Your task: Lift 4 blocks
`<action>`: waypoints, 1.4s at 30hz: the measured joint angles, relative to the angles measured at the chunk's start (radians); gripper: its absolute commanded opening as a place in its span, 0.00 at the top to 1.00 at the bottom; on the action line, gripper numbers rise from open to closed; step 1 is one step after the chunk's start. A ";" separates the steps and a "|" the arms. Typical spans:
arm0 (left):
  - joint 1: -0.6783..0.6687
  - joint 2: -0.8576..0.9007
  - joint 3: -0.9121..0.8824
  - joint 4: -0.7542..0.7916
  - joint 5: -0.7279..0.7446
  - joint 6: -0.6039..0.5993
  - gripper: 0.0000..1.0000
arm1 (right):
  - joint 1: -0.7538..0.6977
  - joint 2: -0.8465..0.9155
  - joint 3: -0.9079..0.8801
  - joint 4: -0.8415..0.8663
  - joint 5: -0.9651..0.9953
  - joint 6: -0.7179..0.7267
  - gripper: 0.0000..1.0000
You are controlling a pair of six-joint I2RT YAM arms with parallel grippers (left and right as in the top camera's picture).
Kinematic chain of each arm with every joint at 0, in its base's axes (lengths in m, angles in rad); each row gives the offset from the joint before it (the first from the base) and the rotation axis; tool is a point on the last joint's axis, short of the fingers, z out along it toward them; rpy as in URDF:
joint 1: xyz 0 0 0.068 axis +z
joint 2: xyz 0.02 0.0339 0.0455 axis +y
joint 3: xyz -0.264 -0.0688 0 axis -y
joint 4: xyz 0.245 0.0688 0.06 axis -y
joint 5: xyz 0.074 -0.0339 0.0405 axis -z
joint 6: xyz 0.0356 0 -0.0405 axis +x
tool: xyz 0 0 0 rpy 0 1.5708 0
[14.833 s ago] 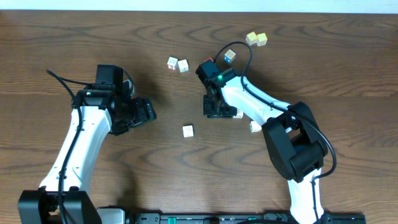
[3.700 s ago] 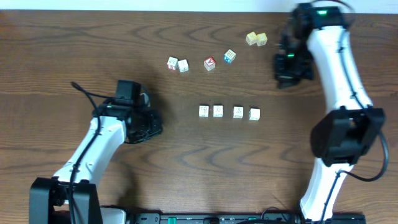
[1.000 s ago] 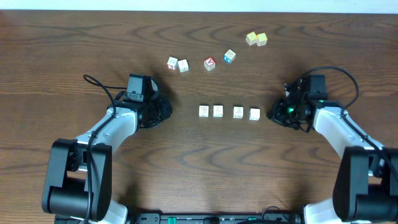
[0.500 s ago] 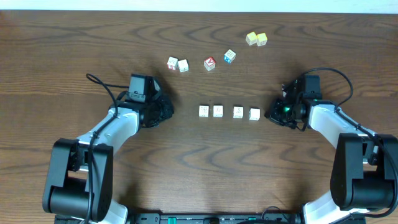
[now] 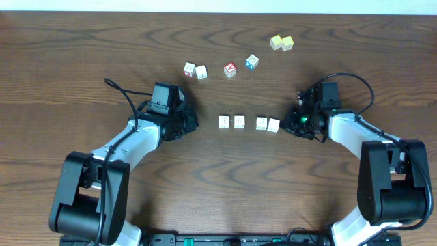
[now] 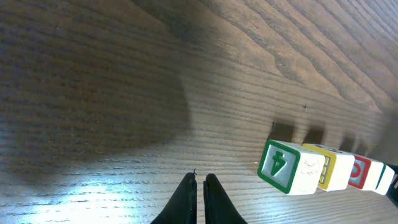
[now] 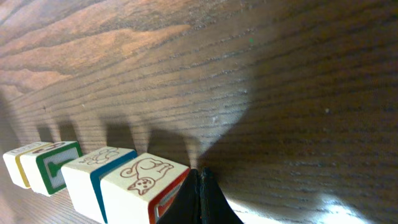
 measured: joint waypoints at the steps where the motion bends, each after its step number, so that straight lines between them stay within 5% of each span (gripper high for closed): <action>1: 0.000 0.000 0.000 0.001 0.000 0.000 0.92 | 0.000 0.001 0.000 0.003 -0.001 0.001 0.99; 27: 0.000 0.000 0.000 0.010 -0.004 0.000 0.92 | 0.033 0.011 0.000 0.050 -0.004 0.061 0.99; 42: 0.000 0.000 0.000 0.010 -0.004 0.000 0.92 | 0.083 0.010 0.003 0.037 0.023 0.217 0.99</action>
